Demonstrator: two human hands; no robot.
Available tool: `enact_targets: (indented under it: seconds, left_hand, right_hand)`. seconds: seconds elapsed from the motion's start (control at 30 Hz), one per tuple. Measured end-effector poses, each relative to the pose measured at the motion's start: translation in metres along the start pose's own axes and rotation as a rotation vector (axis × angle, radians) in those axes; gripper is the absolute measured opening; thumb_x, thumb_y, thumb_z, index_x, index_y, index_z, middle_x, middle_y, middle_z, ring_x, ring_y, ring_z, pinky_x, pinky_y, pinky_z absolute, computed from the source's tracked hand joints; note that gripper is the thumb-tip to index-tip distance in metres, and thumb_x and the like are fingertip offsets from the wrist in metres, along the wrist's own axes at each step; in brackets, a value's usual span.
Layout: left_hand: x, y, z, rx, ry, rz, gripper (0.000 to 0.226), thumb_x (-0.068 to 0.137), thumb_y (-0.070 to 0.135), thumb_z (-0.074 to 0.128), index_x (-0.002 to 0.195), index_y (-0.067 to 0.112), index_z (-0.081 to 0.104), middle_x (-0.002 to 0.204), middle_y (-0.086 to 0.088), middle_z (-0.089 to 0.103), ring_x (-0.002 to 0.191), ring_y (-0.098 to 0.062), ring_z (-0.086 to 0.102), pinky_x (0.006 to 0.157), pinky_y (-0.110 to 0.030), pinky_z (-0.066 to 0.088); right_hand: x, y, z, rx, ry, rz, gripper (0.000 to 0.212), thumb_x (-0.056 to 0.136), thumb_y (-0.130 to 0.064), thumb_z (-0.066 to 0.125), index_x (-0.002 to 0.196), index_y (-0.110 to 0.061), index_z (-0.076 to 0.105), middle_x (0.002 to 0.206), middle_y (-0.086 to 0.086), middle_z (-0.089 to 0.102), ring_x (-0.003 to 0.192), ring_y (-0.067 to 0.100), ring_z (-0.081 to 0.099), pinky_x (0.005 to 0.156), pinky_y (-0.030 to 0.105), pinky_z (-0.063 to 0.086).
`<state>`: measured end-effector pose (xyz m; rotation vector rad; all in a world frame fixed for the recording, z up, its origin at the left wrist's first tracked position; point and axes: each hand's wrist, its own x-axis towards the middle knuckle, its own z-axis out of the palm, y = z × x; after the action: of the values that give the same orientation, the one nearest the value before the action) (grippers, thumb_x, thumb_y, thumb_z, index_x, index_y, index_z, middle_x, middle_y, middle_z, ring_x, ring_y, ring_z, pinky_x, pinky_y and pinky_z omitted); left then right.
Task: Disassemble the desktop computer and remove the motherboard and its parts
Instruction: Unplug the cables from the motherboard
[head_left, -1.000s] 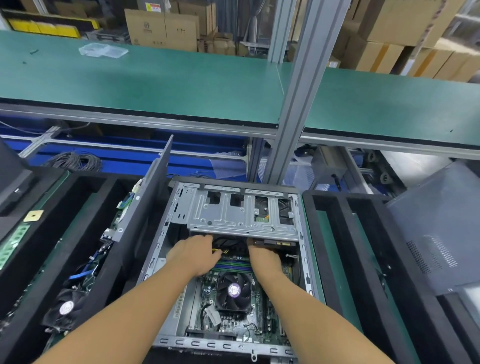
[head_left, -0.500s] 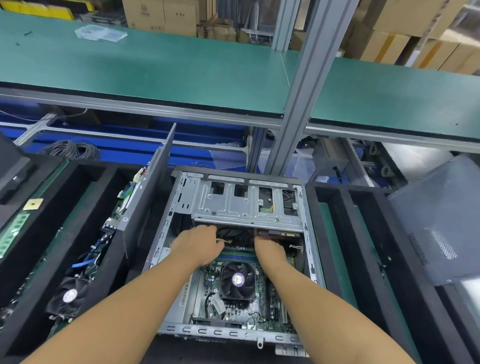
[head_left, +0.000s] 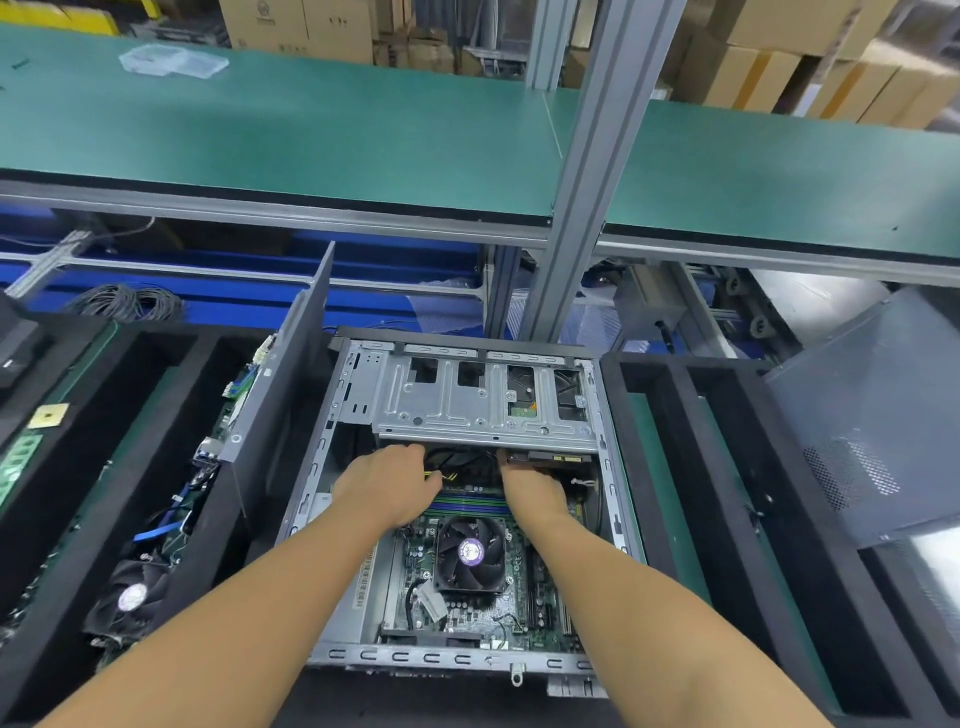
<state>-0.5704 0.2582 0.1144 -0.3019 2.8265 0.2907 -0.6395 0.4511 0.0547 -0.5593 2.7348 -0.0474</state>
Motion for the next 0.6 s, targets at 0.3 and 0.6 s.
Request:
enact_targets:
  seconds: [0.3, 0.6]
  left_hand:
    - [0.001, 0.003, -0.003, 0.020, -0.029, 0.012, 0.051, 0.096, 0.054, 0.035, 0.126, 0.017, 0.054, 0.115, -0.005, 0.065, 0.098, -0.028, 0.064, 0.082, -0.041, 0.052]
    - [-0.001, 0.004, -0.005, 0.064, -0.067, 0.031, 0.042, 0.096, 0.047, 0.037, 0.122, 0.019, 0.053, 0.111, -0.002, 0.061, 0.097, -0.026, 0.061, 0.084, -0.042, 0.052]
  right_hand:
    - [-0.010, -0.005, 0.005, 0.225, 0.021, 0.117, 0.031, 0.097, -0.016, 0.042, 0.120, -0.018, 0.063, 0.104, 0.008, 0.070, 0.091, 0.025, 0.064, 0.075, 0.034, 0.049]
    - [-0.017, -0.011, -0.004, 0.466, 0.060, 0.254, 0.037, 0.104, -0.031, 0.043, 0.073, -0.013, 0.052, 0.065, -0.002, 0.055, 0.057, 0.010, 0.052, 0.053, 0.029, 0.042]
